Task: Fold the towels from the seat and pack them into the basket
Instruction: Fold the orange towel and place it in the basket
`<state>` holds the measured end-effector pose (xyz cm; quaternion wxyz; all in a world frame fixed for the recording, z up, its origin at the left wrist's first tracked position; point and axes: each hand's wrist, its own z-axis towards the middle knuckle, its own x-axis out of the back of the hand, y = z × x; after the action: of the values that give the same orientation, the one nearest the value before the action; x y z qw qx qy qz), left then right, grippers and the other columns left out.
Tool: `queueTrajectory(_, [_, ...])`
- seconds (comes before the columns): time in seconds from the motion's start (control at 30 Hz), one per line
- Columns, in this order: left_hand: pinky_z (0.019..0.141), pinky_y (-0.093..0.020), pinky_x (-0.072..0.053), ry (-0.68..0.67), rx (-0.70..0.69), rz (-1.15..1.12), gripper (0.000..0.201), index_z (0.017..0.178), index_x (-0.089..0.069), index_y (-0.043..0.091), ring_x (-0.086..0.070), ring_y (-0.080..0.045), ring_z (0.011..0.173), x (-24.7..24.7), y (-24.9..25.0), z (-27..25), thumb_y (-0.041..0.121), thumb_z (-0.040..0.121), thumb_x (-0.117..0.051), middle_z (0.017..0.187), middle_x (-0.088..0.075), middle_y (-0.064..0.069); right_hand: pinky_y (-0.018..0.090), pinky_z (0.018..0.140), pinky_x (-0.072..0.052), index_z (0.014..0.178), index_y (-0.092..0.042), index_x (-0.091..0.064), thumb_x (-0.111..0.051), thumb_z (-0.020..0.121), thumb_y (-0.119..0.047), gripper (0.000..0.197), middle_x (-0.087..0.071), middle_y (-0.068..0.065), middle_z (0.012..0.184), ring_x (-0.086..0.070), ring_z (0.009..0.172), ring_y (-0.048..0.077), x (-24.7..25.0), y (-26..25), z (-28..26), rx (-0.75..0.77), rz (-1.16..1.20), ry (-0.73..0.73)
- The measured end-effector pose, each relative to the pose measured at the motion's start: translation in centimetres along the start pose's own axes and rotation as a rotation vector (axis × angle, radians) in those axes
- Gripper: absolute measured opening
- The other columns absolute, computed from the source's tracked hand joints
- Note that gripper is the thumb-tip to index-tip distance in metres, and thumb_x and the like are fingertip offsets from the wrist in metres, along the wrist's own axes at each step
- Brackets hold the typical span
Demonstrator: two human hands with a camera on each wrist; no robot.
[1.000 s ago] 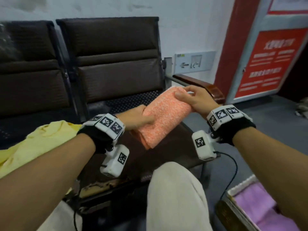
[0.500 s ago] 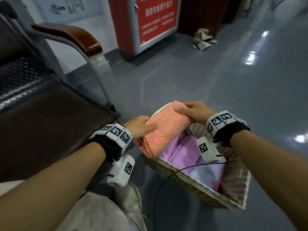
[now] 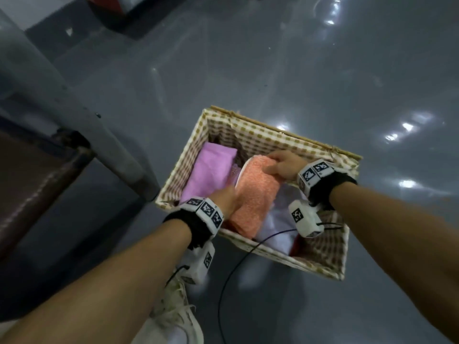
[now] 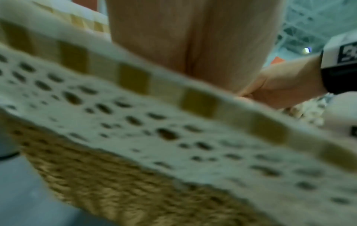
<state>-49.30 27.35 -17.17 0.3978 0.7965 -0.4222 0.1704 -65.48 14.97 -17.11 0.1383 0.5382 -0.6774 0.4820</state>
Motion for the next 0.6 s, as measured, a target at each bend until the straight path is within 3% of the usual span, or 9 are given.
queueTrajectory(0.13, [0.092,-0.037,-0.046,-0.011,0.038,0.104,0.034,0.122,-0.055,0.002,-0.059,-0.033,0.108,0.9,-2.1,-0.4,0.023,0.099,-0.042,0.119,-0.062,-0.019,0.030,0.093,-0.040,0.127,-0.013,-0.058,-0.061,0.090,-0.032,0.042,-0.061,0.009,0.127,-0.055,0.116,0.028,-2.9,-0.7,0.8,0.005,-0.160,-0.008])
queueTrajectory(0.3, [0.095,-0.033,-0.047,0.167,0.041,-0.085,0.029,0.117,-0.062,0.017,-0.060,-0.023,0.108,4.3,-3.6,-3.7,0.019,0.089,-0.055,0.120,-0.064,-0.005,0.028,0.084,-0.045,0.117,-0.016,-0.063,-0.066,0.082,-0.024,0.036,-0.066,0.009,0.115,-0.061,0.104,0.027,-1.5,-3.9,0.6,0.045,-0.368,0.045])
queueTrajectory(0.43, [0.088,-0.024,-0.046,0.358,0.046,-0.209,0.021,0.106,-0.067,0.015,-0.063,-0.019,0.101,8.5,-5.3,-8.9,0.016,0.086,-0.060,0.109,-0.069,-0.005,0.024,0.071,-0.043,0.100,-0.014,-0.067,-0.061,0.083,-0.020,0.019,-0.069,0.009,0.103,-0.062,0.093,0.026,-0.3,-10.0,-1.1,0.227,-0.517,0.061])
queueTrajectory(0.6, [0.090,-0.026,-0.046,0.651,0.140,-0.231,0.012,0.092,-0.069,0.025,-0.063,-0.018,0.101,14.7,-8.5,-18.8,0.020,0.086,-0.059,0.103,-0.070,0.000,0.026,0.087,-0.044,0.110,-0.016,-0.066,-0.062,0.087,-0.022,0.024,-0.068,0.003,0.110,-0.062,0.105,0.023,-1.4,-22.7,-5.6,0.563,-0.479,-0.014])
